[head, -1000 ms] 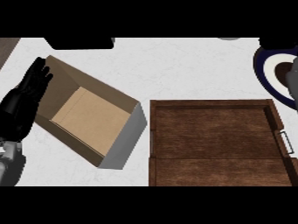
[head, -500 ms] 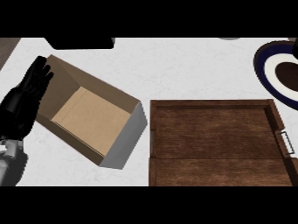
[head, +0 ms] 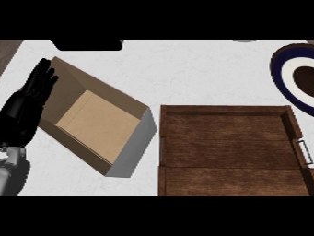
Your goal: Pick the squash from the tray and place it in the plate
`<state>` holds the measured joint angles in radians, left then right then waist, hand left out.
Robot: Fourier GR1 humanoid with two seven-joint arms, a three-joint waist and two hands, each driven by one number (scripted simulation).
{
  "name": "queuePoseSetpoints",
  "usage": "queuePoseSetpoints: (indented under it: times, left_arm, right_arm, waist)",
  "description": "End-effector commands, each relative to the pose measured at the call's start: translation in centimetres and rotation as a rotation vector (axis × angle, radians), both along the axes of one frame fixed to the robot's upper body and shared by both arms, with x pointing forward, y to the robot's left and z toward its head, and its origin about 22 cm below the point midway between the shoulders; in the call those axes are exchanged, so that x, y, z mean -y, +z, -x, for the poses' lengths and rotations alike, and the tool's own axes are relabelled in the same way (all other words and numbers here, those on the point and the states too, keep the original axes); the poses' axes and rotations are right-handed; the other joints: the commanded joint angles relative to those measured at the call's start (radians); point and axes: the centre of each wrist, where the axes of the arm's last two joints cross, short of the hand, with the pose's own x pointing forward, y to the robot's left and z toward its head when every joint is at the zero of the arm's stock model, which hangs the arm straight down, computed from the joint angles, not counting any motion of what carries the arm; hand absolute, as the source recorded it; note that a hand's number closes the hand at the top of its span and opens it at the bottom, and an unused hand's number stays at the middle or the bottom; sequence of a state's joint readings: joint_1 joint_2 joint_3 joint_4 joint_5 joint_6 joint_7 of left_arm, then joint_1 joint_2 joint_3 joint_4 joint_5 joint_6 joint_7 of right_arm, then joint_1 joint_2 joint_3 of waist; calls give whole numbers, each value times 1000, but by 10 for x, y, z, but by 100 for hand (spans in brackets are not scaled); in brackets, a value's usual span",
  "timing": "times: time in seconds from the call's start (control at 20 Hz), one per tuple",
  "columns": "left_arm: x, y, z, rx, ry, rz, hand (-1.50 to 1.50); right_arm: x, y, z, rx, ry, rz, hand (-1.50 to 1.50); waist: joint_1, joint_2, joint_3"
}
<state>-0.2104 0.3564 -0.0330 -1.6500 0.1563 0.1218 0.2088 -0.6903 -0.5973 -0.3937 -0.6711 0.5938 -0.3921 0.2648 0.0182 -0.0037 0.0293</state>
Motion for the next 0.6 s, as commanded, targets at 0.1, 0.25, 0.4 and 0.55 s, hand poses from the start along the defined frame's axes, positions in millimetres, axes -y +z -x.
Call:
queuePoseSetpoints:
  times: [0.1, 0.25, 0.4, 0.55]
  left_arm:
    - [-1, -40, -1, -194, 41, 16, 0]
    - [0, -39, -3, -202, 36, 24, 0]
    - [1, -56, 7, -216, 26, 18, 0]
    - [-8, -47, 7, -213, 46, 37, 0]
  right_arm:
    - [22, -14, 11, -38, 120, -122, -150]
    - [23, -8, 8, 52, 157, -83, -150]
    - [26, -5, 11, 171, 163, 4, -150]
    - [27, 10, 10, 380, 222, 0, -150]
  waist:
    - [1, 25, -25]
    - [5, 25, -26]
    - [3, 24, -26]
    - [-10, 15, -26]
